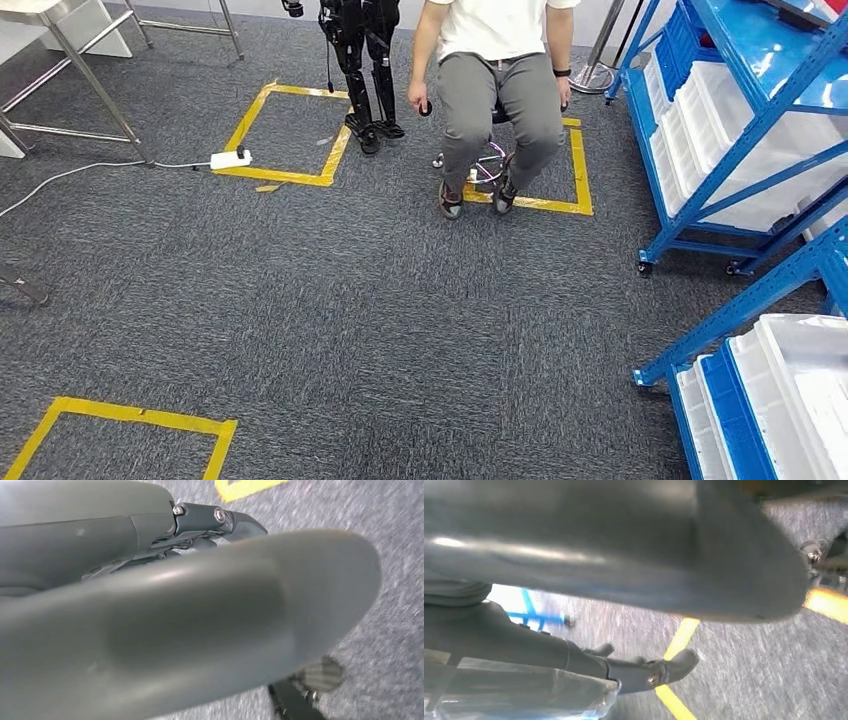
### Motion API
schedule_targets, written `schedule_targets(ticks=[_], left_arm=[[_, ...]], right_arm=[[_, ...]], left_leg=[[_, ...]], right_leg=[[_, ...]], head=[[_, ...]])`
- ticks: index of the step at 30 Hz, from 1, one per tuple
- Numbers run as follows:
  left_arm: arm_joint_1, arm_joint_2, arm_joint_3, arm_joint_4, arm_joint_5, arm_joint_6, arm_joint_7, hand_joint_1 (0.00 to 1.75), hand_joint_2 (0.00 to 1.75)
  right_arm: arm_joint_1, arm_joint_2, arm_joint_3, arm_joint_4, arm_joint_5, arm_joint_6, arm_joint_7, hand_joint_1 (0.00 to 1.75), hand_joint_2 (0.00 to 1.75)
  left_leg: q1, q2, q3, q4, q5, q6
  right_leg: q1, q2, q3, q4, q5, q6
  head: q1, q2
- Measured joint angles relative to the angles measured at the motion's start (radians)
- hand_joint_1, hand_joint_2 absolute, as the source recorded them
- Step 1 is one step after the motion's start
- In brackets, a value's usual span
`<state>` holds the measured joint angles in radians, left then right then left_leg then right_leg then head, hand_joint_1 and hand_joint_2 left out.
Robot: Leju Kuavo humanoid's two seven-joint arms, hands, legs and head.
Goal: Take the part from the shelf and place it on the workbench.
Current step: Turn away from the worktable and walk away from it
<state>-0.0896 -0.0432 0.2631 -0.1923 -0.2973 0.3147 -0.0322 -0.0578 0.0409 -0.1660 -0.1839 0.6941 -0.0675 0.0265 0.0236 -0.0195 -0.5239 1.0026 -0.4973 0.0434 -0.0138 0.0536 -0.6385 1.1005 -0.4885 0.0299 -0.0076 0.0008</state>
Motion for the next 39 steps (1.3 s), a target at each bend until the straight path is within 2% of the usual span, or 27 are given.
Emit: schedule_targets(ticks=[2,3,4,5,6,8,10,12,13,14,16,17,18,19,20,21,23,25,26,28,30,32,34,35,36,37,39], left_arm=[[0.000,0.000,0.000,0.000,-0.001,0.000,0.000,0.00,0.00],[0.001,0.000,0.001,0.000,-0.001,-0.001,-0.001,0.00,0.00],[0.001,0.000,0.001,0.000,-0.001,-0.001,-0.001,0.00,0.00],[0.001,0.000,0.001,0.000,-0.002,-0.001,-0.002,0.00,0.00],[0.000,-0.001,0.001,0.000,-0.002,-0.002,-0.002,0.00,0.00],[0.000,-0.002,0.003,0.000,0.000,-0.006,-0.002,0.00,0.00],[-0.001,-0.002,0.010,0.000,0.007,-0.012,-0.006,0.00,0.00],[-0.003,-0.004,0.018,-0.001,0.012,-0.019,-0.013,0.00,0.00],[-0.006,-0.004,0.022,-0.001,0.014,-0.021,-0.015,0.00,0.00],[-0.008,-0.005,0.025,-0.002,0.015,-0.023,-0.017,0.00,0.00],[-0.008,-0.007,0.030,-0.002,0.016,-0.026,-0.019,0.00,0.00],[-0.007,-0.008,0.031,-0.002,0.016,-0.027,-0.020,0.00,0.00],[-0.005,-0.008,0.033,-0.002,0.016,-0.028,-0.020,0.00,0.00],[-0.004,-0.009,0.036,-0.002,0.016,-0.029,-0.020,0.00,0.00],[-0.004,-0.009,0.038,-0.002,0.016,-0.030,-0.020,0.00,0.00],[-0.004,-0.009,0.040,-0.002,0.016,-0.031,-0.020,0.00,0.00],[-0.004,-0.009,0.043,-0.002,0.016,-0.032,-0.020,0.00,0.00],[-0.005,-0.009,0.046,-0.002,0.016,-0.033,-0.020,0.00,0.00],[-0.006,-0.009,0.047,-0.002,0.016,-0.033,-0.020,0.00,0.00],[-0.009,-0.011,0.049,-0.002,0.019,-0.034,-0.022,0.00,0.00],[-0.009,-0.013,0.052,-0.002,0.024,-0.033,-0.024,0.00,0.00],[-0.006,-0.013,0.056,-0.002,0.026,-0.033,-0.025,0.00,0.00],[-0.003,-0.014,0.059,-0.002,0.026,-0.034,-0.025,0.00,0.00],[-0.002,-0.015,0.059,-0.002,0.024,-0.035,-0.025,0.00,0.00],[-0.002,-0.016,0.060,-0.002,0.021,-0.038,-0.025,0.00,0.00],[-0.002,-0.018,0.060,-0.002,0.017,-0.041,-0.025,0.00,0.00],[-0.003,-0.021,0.060,-0.002,0.009,-0.047,-0.024,0.00,0.00]], right_arm=[[0.000,0.000,-0.013,0.000,-0.014,0.004,-0.005,0.00,0.00],[0.000,0.000,-0.022,0.000,-0.027,0.008,-0.008,0.00,0.00],[0.002,0.000,-0.033,0.000,-0.043,0.014,-0.012,0.00,0.00],[0.003,0.000,-0.045,0.000,-0.060,0.018,-0.017,0.00,0.00],[0.004,-0.001,-0.059,0.000,-0.078,0.021,-0.021,0.00,0.00],[0.001,-0.003,-0.089,0.000,-0.115,0.021,-0.025,0.00,0.00],[-0.003,-0.006,-0.124,0.000,-0.143,0.019,-0.026,0.00,0.00],[-0.003,-0.009,-0.151,0.000,-0.149,0.018,-0.027,0.00,0.00],[-0.002,-0.010,-0.160,0.000,-0.148,0.018,-0.027,0.00,0.00],[-0.002,-0.012,-0.166,0.000,-0.146,0.018,-0.027,0.00,0.00],[-0.004,-0.014,-0.177,0.000,-0.145,0.018,-0.027,0.00,0.00],[-0.004,-0.014,-0.181,0.000,-0.145,0.018,-0.027,0.00,0.00],[-0.005,-0.014,-0.184,0.000,-0.145,0.018,-0.027,0.00,0.00],[-0.004,-0.013,-0.187,0.000,-0.144,0.018,-0.027,0.00,0.00],[-0.003,-0.013,-0.190,0.000,-0.144,0.018,-0.027,0.00,0.00],[-0.002,-0.013,-0.192,0.000,-0.146,0.019,-0.027,0.00,0.00],[-0.002,-0.012,-0.200,0.000,-0.155,0.020,-0.029,0.00,0.00],[-0.005,-0.009,-0.209,0.000,-0.163,0.021,-0.032,0.00,0.00],[-0.005,-0.008,-0.214,0.000,-0.165,0.021,-0.034,0.00,0.00],[-0.004,-0.008,-0.221,0.000,-0.165,0.021,-0.034,0.00,0.00],[-0.004,-0.008,-0.227,0.000,-0.163,0.020,-0.033,0.00,0.00],[-0.007,-0.008,-0.229,0.000,-0.158,0.020,-0.029,0.00,0.00],[-0.007,-0.008,-0.229,0.000,-0.153,0.021,-0.027,0.00,0.00],[-0.006,-0.008,-0.230,0.000,-0.152,0.021,-0.027,0.00,0.00],[-0.005,-0.009,-0.230,0.000,-0.153,0.022,-0.027,0.00,0.00],[-0.004,-0.009,-0.232,0.000,-0.154,0.022,-0.027,0.00,0.00],[-0.007,-0.009,-0.235,-0.001,-0.157,0.022,-0.027,0.00,0.00]], left_leg=[[-0.007,0.032,-0.004,0.000,0.001,0.005],[-0.010,0.049,-0.006,0.000,0.002,0.005],[-0.011,0.064,-0.007,0.001,0.002,0.005],[-0.012,0.077,-0.008,0.001,0.002,0.005],[-0.012,0.090,-0.007,0.001,0.001,0.004],[-0.017,0.112,-0.003,0.002,-0.003,-0.003],[-0.022,0.132,0.003,0.003,-0.008,-0.015],[-0.020,0.147,0.008,0.004,-0.012,-0.026],[-0.017,0.137,0.008,0.010,-0.019,-0.032],[-0.014,0.113,0.000,0.031,-0.037,-0.038],[-0.011,0.049,-0.044,0.136,-0.103,-0.044],[-0.010,0.030,-0.077,0.207,-0.139,-0.044],[-0.011,0.023,-0.107,0.270,-0.163,-0.043],[-0.011,0.021,-0.126,0.303,-0.166,-0.042],[-0.011,0.018,-0.126,0.294,-0.146,-0.039],[-0.011,0.013,-0.108,0.249,-0.111,-0.035],[-0.009,-0.034,-0.046,0.107,-0.035,-0.026],[-0.010,-0.075,-0.012,0.027,-0.007,-0.020],[-0.012,-0.077,-0.009,0.017,-0.007,-0.017],[-0.015,-0.049,-0.008,0.007,0.002,-0.006],[-0.013,-0.018,-0.006,-0.008,0.014,0.008],[-0.014,0.016,-0.009,-0.014,0.018,0.016],[-0.016,0.051,-0.013,-0.013,0.018,0.016],[-0.016,0.067,-0.014,-0.013,0.017,0.015],[-0.015,0.080,-0.013,-0.013,0.017,0.014],[-0.015,0.093,-0.012,-0.012,0.015,0.011],[-0.019,0.115,-0.006,-0.010,0.009,0.000]], right_leg=[[-0.001,-0.037,-0.069,0.141,-0.066,-0.006],[-0.002,-0.041,-0.091,0.193,-0.084,-0.003],[-0.003,-0.043,-0.094,0.209,-0.087,0.003],[-0.003,-0.046,-0.075,0.183,-0.075,0.011],[-0.003,-0.056,-0.035,0.117,-0.053,0.018],[-0.001,-0.104,0.047,-0.026,-0.011,0.020],[0.003,-0.130,0.077,-0.084,0.008,0.005],[0.004,-0.108,0.073,-0.085,0.014,-0.009],[0.001,-0.098,0.073,-0.087,0.017,-0.015],[-0.003,-0.087,0.075,-0.089,0.020,-0.022],[-0.007,-0.065,0.076,-0.090,0.026,-0.035],[-0.005,-0.053,0.074,-0.090,0.028,-0.039],[-0.003,-0.039,0.073,-0.090,0.029,-0.041],[-0.001,-0.024,0.072,-0.090,0.030,-0.042],[0.000,-0.009,0.073,-0.089,0.030,-0.042],[0.001,0.007,0.075,-0.089,0.031,-0.043],[0.003,0.034,0.076,-0.088,0.032,-0.040],[0.006,0.057,0.070,-0.086,0.036,-0.032],[0.006,0.068,0.065,-0.087,0.039,-0.025],[0.004,0.081,0.052,-0.087,0.044,-0.012],[0.007,0.039,0.020,-0.040,0.018,-0.011],[0.008,-0.020,-0.044,0.086,-0.047,-0.017],[0.003,-0.039,-0.094,0.198,-0.091,-0.010],[0.000,-0.043,-0.091,0.202,-0.090,-0.001],[-0.004,-0.050,-0.063,0.160,-0.074,0.010],[-0.007,-0.068,-0.017,0.086,-0.051,0.020],[-0.006,-0.118,0.067,-0.054,-0.009,0.025]], head=[[0.001,0.000],[0.001,0.000],[0.001,0.000],[0.002,0.000],[0.002,0.000],[0.003,0.000],[0.003,0.000],[0.002,0.000],[0.001,0.000],[0.000,0.000],[-0.001,0.000],[-0.001,0.000],[-0.001,0.000],[-0.001,0.000],[-0.001,0.000],[-0.001,0.000],[-0.001,0.000],[0.000,0.000],[0.000,0.000],[0.000,0.000],[0.003,0.000],[0.006,0.000],[0.006,0.000],[0.007,0.000],[0.007,0.000],[0.007,0.000],[0.008,0.000]])
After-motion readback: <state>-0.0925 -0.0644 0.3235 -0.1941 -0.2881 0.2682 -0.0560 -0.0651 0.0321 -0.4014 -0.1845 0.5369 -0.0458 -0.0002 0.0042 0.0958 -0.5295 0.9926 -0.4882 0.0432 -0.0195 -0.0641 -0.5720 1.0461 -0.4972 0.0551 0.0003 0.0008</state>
